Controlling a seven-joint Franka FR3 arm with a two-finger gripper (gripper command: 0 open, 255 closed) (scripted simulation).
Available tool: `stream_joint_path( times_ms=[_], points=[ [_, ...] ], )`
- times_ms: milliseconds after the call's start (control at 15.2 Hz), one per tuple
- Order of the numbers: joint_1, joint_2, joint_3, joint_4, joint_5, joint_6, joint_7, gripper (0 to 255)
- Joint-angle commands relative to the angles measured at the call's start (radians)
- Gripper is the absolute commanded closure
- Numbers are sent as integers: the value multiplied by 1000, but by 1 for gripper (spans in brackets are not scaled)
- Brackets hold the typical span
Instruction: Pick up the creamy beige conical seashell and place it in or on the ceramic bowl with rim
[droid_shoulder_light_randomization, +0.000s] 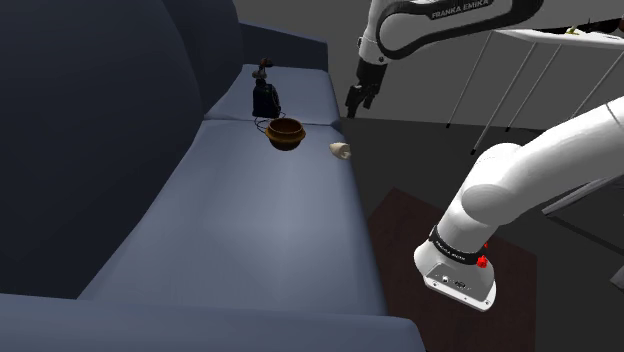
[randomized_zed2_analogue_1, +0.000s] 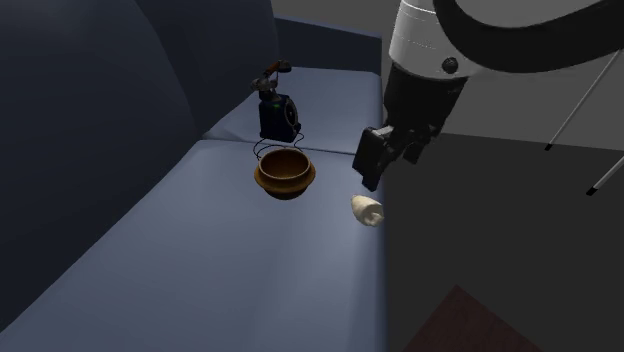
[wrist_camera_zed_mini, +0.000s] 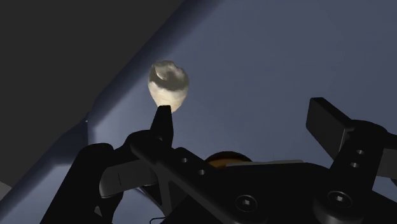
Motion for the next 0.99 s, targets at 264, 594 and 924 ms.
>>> stream_joint_path(
  times_ms=[264,594,924],
  points=[
    [-16,204,-33,-5,-40,234,-20,0],
    [-29,393,-59,34,-64,404,-38,0],
    [-38,530,-73,71,-69,516,-50,0]
  ],
)
